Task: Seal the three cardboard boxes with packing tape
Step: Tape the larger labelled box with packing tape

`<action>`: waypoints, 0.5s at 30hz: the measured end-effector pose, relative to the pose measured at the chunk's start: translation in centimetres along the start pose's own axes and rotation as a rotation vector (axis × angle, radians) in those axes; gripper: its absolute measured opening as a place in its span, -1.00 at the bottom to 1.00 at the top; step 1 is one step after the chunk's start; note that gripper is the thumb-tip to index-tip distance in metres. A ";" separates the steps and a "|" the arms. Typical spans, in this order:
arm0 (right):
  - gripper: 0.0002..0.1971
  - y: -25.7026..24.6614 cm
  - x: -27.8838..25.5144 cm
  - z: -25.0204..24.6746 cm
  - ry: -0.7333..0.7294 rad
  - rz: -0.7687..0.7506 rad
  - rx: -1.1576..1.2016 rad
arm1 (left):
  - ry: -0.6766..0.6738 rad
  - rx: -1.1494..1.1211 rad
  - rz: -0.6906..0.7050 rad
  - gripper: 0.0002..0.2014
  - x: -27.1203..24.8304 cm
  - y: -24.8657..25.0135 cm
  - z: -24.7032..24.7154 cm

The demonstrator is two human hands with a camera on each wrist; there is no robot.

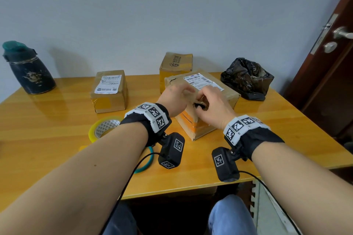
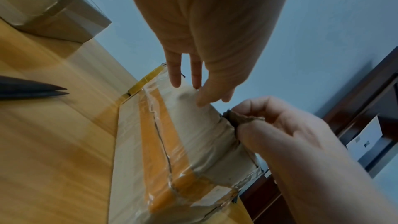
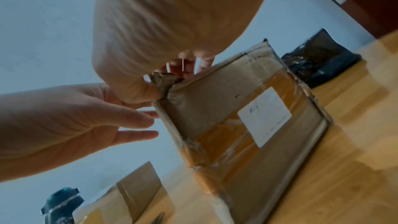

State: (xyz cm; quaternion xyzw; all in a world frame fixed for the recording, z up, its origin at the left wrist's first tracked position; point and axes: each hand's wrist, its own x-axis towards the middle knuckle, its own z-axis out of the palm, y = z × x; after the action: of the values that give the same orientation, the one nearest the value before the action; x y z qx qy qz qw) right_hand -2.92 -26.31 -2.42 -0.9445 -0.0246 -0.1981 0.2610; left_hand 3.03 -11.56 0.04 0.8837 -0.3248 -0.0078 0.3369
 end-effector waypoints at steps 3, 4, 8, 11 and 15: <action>-0.83 0.4 -0.3 -0.1 0.002 -0.098 -0.112 | -0.040 0.002 0.040 -0.63 -0.1 0.0 0.1; -0.82 0.5 -0.3 -0.1 0.016 -0.112 -0.116 | -0.037 -0.018 0.038 -0.67 -0.1 0.0 0.1; -0.74 0.7 -0.4 0.5 0.049 -0.147 -0.142 | -0.059 -0.092 0.002 -0.75 0.0 -0.1 0.2; -0.77 0.5 -0.3 0.7 0.066 -0.115 -0.100 | -0.058 -0.110 -0.017 -0.73 0.0 -0.3 0.3; -0.81 0.5 -0.3 0.8 0.094 -0.128 -0.080 | -0.058 -0.070 -0.007 -0.64 -0.1 -0.6 0.6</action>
State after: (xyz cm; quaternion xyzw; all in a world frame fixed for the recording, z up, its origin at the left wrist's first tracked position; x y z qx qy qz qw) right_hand -2.87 -26.34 -3.41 -0.9403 -0.0646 -0.2593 0.2110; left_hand 3.11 -11.50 -0.80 0.8718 -0.3309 -0.0461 0.3583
